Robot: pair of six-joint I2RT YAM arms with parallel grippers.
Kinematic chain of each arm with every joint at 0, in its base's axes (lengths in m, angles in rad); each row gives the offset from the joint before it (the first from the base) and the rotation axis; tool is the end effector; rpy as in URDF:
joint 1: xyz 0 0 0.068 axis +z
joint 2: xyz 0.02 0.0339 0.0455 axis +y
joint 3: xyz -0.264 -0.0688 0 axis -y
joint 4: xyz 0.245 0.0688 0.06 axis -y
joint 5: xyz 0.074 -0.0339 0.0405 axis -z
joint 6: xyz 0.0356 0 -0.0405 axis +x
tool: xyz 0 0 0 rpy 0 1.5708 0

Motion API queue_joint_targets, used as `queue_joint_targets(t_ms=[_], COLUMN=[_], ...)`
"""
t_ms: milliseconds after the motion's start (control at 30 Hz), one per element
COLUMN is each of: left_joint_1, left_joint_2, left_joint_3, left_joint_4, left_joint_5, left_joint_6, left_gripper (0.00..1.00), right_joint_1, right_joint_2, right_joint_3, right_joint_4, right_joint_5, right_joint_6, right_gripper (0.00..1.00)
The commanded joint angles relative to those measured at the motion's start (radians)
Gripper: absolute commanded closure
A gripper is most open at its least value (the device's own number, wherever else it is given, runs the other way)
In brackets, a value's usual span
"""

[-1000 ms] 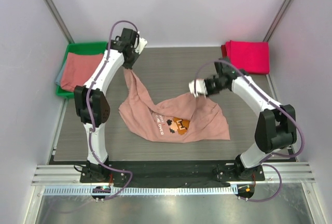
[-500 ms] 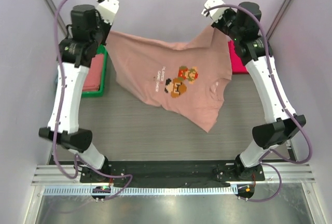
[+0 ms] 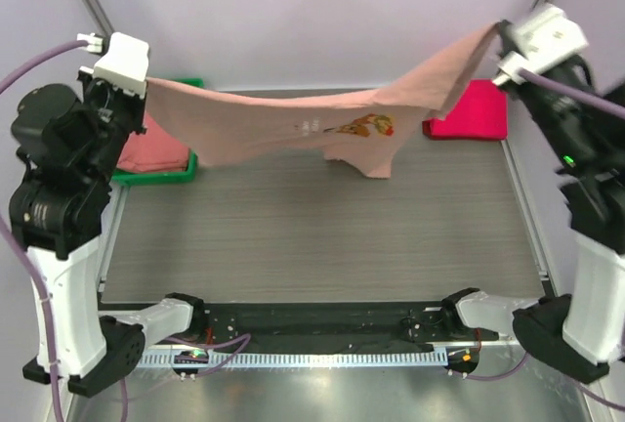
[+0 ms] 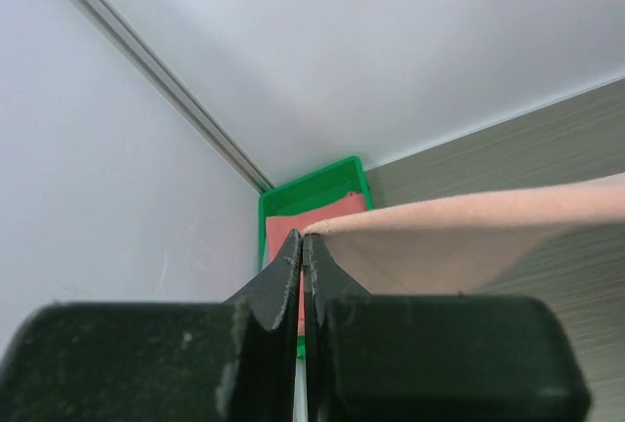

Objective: Fold and stack the t-shirts
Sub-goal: Flatten the tshirt out

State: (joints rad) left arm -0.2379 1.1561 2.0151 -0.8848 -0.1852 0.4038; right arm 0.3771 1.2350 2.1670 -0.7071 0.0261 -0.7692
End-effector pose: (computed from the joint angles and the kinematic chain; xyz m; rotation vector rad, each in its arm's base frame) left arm 0.1349 -0.0260 0.5770 0.3664 1.5606 0.2767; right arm 0.1284 0.0499 0.6197 -0.7157 1.1498 -0.3483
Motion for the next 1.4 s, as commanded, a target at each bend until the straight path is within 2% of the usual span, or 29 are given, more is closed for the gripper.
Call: queue_joint_targets(t_ms=[0, 133, 167, 300, 433, 500, 567, 633, 700, 833, 1000, 1067, 1133, 1200, 1267, 1300, 1367], left_joint_1=[0.002, 0.002, 0.002, 0.002, 0.002, 0.002, 0.002, 0.003, 0.003, 0.002, 0.002, 0.000, 0.002, 0.002, 0.003, 0.005, 0.011], left_joint_2=[-0.050, -0.082, -0.082, -0.035, 0.020, 0.043, 0.059, 0.074, 0.082, 0.134, 0.362, 0.445, 0.592, 0.744, 0.841, 0.920, 0.979], left_joint_3=[0.028, 0.150, 0.175, 0.296, 0.336, 0.288, 0.229, 0.105, -0.067, -0.304, -0.447, -0.446, -0.423, -0.336, -0.265, -0.189, -0.116], left_joint_4=[-0.014, -0.048, -0.049, -0.045, -0.011, 0.018, 0.035, 0.062, 0.127, 0.227, 0.286, 0.305, 0.329, 0.337, 0.337, 0.336, 0.336], left_joint_5=[0.024, 0.018, 0.018, 0.013, -0.006, -0.011, -0.026, -0.028, -0.034, -0.016, 0.079, 0.084, 0.061, 0.040, 0.004, -0.006, -0.014], left_joint_6=[0.000, 0.012, 0.016, 0.052, 0.070, 0.079, 0.096, 0.102, 0.109, 0.104, 0.096, 0.104, 0.116, 0.119, 0.121, 0.121, 0.119], left_gripper=[1.00, 1.00, 1.00, 1.00, 1.00, 1.00, 1.00, 1.00, 1.00, 1.00, 1.00, 1.00, 1.00, 1.00, 1.00, 1.00, 1.00], right_joint_1=[-0.007, -0.088, -0.146, -0.297, -0.322, -0.322, -0.322, -0.322, -0.323, -0.322, -0.305, -0.293, -0.273, -0.258, -0.253, -0.254, -0.253], right_joint_2=[-0.057, -0.072, -0.075, -0.101, -0.046, -0.016, -0.002, -0.011, -0.005, 0.033, 0.144, 0.193, 0.295, 0.383, 0.538, 0.588, 0.746], right_joint_3=[0.112, 0.253, 0.270, 0.264, 0.237, 0.217, 0.113, -0.050, -0.145, -0.413, -0.700, -0.752, -0.788, -0.782, -0.693, -0.646, -0.476], right_joint_4=[-0.089, -0.104, -0.100, 0.007, 0.139, 0.158, 0.226, 0.332, 0.377, 0.452, 0.526, 0.543, 0.573, 0.607, 0.617, 0.615, 0.586], right_joint_5=[-0.113, -0.198, -0.228, -0.357, -0.300, -0.282, -0.275, -0.284, -0.317, -0.348, -0.376, -0.368, -0.336, -0.295, -0.220, -0.195, -0.118], right_joint_6=[0.059, 0.119, 0.126, 0.136, 0.137, 0.116, 0.097, 0.093, 0.088, 0.067, -0.025, -0.050, -0.073, -0.065, -0.032, -0.007, 0.056], right_gripper=[0.99, 0.99, 0.99, 0.99, 0.99, 0.99, 0.99, 0.99, 0.99, 0.99, 0.99, 0.99, 0.99, 0.99, 0.99, 0.99, 0.99])
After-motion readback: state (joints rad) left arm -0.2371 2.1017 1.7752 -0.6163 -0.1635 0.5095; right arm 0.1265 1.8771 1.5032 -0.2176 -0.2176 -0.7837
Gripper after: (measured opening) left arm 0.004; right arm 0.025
